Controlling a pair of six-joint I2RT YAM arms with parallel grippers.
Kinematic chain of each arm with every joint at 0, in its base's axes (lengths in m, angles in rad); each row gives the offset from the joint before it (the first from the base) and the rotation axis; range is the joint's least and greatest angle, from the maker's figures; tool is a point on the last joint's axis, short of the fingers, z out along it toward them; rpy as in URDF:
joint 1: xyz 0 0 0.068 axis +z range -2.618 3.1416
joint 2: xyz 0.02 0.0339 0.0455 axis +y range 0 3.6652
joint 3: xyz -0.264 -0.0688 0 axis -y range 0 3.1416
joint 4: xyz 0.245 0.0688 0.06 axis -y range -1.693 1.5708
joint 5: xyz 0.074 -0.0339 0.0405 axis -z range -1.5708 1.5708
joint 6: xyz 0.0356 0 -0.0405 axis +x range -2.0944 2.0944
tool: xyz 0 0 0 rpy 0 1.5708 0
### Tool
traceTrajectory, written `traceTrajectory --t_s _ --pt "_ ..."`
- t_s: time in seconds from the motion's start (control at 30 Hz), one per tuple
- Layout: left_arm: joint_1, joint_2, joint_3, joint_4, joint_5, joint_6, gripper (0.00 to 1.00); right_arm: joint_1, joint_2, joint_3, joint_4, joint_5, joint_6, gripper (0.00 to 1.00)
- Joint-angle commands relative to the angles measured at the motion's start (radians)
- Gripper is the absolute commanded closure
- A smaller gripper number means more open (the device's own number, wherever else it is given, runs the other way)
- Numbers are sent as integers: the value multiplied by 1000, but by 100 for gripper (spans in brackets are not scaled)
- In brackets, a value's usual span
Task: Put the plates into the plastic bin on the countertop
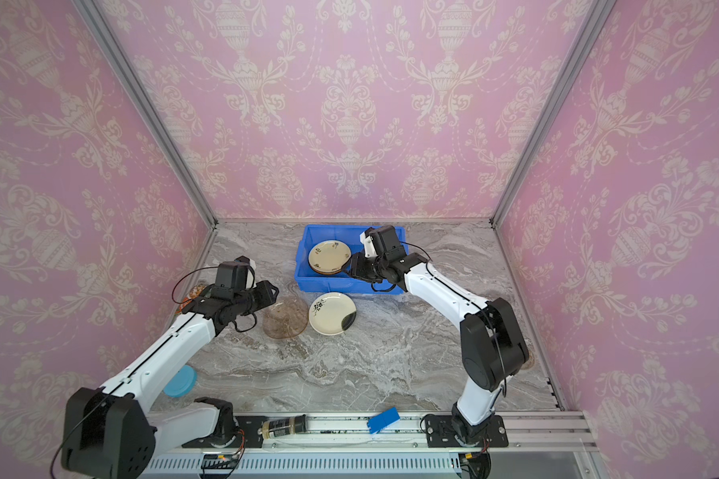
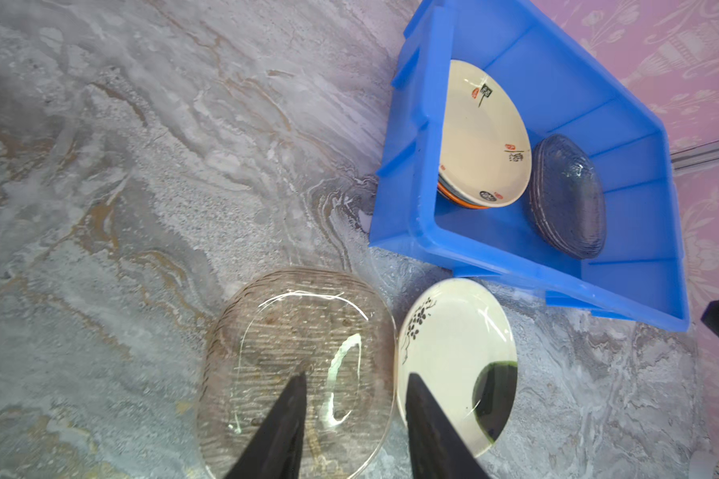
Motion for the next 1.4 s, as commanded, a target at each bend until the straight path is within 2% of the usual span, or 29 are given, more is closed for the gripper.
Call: traceTrajectory --t_s 0.0,0.17,0.6,0.87,1.37 --pt "22 -47 -23 -141 -82 36 58 13 22 20 -24 -25 -25 56" --pt "55 -21 -57 -172 -85 47 59 20 31 23 -28 -30 -24 56" --pt "128 142 -130 -12 -32 64 60 25 30 11 -33 -17 -16 56" --pt "141 255 -128 77 21 74 64 26 21 -11 -24 -7 -8 56" --pt "144 310 -117 125 82 75 68 36 17 -49 9 -5 25 57"
